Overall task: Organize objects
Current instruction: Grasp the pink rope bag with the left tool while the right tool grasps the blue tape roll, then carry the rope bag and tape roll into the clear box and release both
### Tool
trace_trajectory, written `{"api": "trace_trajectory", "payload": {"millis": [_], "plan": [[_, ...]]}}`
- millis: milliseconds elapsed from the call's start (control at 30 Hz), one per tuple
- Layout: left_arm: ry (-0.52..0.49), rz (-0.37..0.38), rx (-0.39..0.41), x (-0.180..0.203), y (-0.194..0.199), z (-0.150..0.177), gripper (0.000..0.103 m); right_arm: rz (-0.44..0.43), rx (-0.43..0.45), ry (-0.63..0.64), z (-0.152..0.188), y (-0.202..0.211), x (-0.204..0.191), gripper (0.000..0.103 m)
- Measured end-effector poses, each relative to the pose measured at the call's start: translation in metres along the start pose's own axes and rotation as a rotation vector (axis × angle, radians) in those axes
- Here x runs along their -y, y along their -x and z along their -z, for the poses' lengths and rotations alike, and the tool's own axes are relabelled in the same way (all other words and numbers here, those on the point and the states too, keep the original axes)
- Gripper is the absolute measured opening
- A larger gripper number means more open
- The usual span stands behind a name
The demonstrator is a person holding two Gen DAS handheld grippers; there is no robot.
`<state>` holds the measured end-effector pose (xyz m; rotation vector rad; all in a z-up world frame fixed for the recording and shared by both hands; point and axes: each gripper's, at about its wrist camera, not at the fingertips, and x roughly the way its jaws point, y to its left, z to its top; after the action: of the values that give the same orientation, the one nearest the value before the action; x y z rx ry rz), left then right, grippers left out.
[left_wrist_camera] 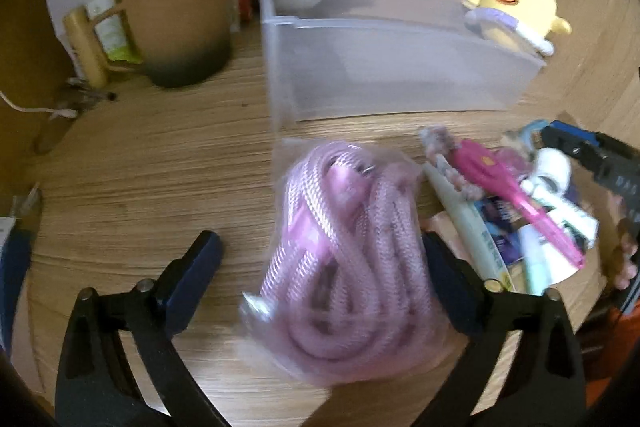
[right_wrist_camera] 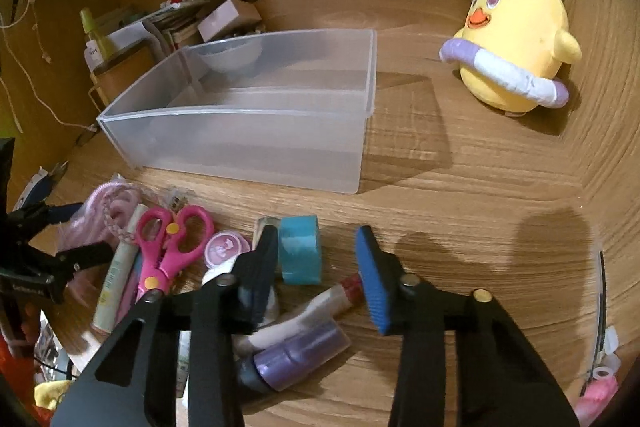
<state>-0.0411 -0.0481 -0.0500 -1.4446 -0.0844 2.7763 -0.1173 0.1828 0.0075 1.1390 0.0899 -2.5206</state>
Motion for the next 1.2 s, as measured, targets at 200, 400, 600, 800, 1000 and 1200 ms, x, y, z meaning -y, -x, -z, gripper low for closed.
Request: {"api": "trace_trajectory", "payload": {"millis": [200,400,600,800,1000,1200], "plan": [[-0.018,-0.023,-0.001,0.000,-0.003,-0.002,0.095,0.000,-0.013,0.012,-0.001,-0.004,0.000,0.028],[-0.059,-0.029,0.032,0.010,0.000,-0.006,0.065,0.006,-0.013,0.018,-0.001,-0.010,-0.005,0.016],[-0.011,-0.019,0.062,-0.001,0.008,-0.004,0.060,0.024,0.035,0.011,-0.004,0.004,-0.004,0.016],[0.089,0.006,0.151,-0.021,0.033,-0.004,0.042,0.018,0.099,-0.001,-0.013,0.026,-0.004,0.016],[0.134,0.038,0.199,-0.029,0.042,-0.013,0.040,0.006,0.159,0.000,-0.025,0.043,-0.007,0.016],[0.125,0.037,0.267,-0.030,0.064,-0.023,0.040,0.009,0.219,0.006,-0.038,0.059,-0.010,0.016]]}}
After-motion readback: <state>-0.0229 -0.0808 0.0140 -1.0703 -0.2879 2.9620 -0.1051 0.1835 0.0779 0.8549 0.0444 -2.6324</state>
